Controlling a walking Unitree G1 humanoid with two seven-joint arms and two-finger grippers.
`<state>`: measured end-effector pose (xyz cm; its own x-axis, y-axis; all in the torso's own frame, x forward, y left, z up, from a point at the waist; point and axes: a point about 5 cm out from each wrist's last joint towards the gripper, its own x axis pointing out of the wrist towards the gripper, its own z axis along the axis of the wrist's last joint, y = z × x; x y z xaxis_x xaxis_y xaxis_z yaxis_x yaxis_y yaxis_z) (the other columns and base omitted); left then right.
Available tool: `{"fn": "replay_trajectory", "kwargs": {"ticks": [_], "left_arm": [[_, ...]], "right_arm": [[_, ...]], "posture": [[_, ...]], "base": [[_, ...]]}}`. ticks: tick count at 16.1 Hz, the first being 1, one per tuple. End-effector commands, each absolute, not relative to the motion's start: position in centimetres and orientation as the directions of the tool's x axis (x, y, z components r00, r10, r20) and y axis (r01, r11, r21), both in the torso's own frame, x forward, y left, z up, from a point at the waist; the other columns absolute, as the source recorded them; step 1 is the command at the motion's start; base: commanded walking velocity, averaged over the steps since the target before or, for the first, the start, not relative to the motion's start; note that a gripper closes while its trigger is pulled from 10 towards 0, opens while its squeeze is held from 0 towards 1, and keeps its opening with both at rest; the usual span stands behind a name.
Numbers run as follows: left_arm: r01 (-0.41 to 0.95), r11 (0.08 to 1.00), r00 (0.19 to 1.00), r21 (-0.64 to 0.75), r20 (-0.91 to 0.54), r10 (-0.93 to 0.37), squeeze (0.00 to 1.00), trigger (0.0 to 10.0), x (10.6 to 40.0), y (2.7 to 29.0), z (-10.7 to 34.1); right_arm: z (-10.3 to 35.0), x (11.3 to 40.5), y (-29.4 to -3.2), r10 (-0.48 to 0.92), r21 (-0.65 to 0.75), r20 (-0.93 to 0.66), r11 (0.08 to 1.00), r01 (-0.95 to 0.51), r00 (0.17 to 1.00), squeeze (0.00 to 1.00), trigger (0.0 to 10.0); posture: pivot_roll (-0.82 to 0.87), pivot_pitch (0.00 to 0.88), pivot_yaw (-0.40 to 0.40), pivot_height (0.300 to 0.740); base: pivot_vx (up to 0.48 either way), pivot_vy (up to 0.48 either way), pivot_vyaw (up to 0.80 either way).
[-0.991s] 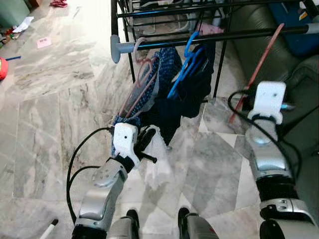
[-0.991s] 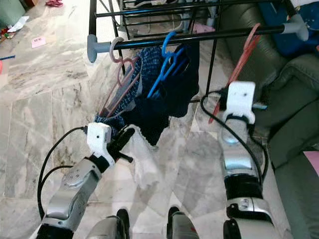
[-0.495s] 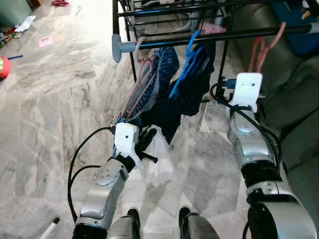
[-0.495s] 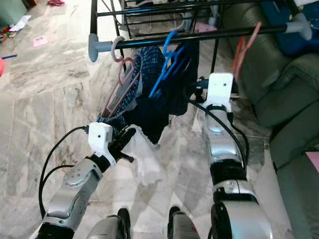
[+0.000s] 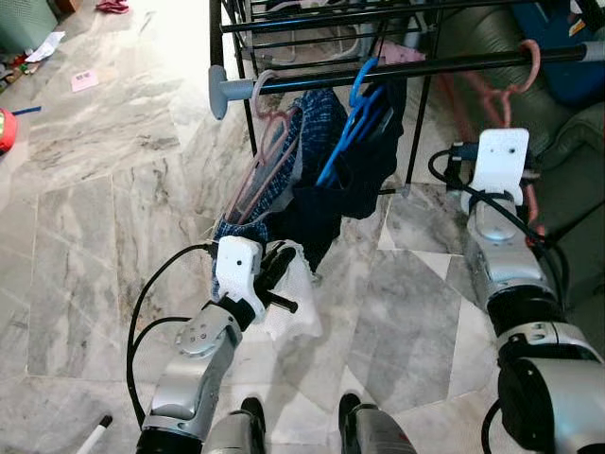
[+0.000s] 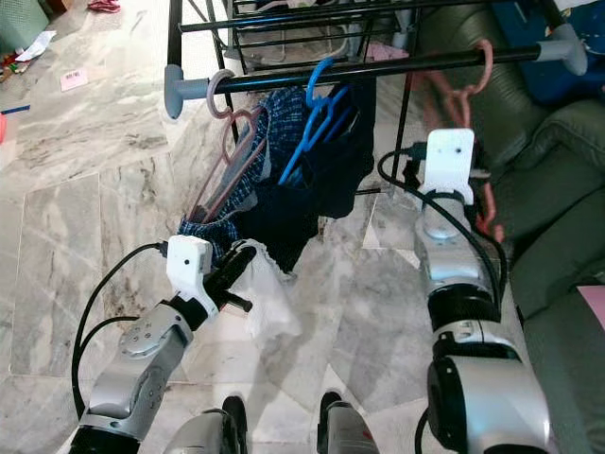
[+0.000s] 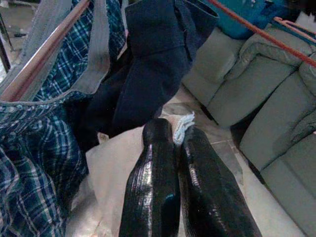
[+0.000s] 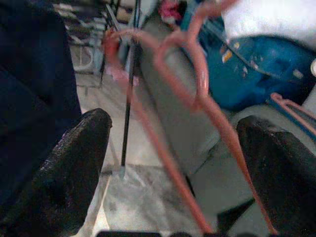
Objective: Hang hanger
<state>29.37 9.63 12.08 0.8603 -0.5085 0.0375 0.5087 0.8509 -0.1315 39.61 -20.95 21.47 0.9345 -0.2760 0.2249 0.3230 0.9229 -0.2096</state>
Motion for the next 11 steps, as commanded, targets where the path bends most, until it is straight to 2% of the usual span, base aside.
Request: {"fn": "replay_trajectory", "kwargs": {"ticks": [1,3,5,9,11], "left_arm": [[0.514,0.847,0.856,-0.135,0.021,-0.516,0.0,10.0,29.2,9.6,11.6],[0.512,0.849,0.858,-0.134,0.02,-0.514,0.0,10.0,29.4,9.5,11.7],[0.514,0.847,0.856,-0.135,0.017,-0.517,0.0,10.0,29.3,9.5,11.7],[0.511,0.849,0.857,-0.135,0.007,-0.515,0.0,10.0,29.2,9.7,11.5],[0.51,0.85,0.858,-0.134,0.003,-0.514,0.0,10.0,29.3,9.8,11.4]], "right_arm": [[22.1,39.6,-20.6,-0.248,-0.232,0.268,0.921,0.312,0.931,0.0,10.0],[22.8,39.3,-20.6,-0.213,-0.283,0.339,0.906,0.315,0.916,0.0,10.0],[22.6,38.6,-22.5,-0.234,-0.341,0.361,0.868,0.362,0.903,0.0,10.0],[21.2,36.4,-29.9,-0.363,-0.387,0.281,0.804,0.451,0.888,0.0,10.0],[20.4,36.0,-31.0,-0.386,-0.345,0.221,0.828,0.442,0.895,0.0,10.0]], "posture": [[0.05,0.317,0.051,0.74],[0.06,0.315,0.051,0.74],[0.06,0.316,0.052,0.74],[0.07,0.32,0.052,0.74],[0.06,0.32,0.055,0.74]], "base": [[0.0,0.0,0.0],[0.0,0.0,0.0],[0.0,0.0,0.0],[0.0,0.0,0.0],[0.0,0.0,0.0]]}}
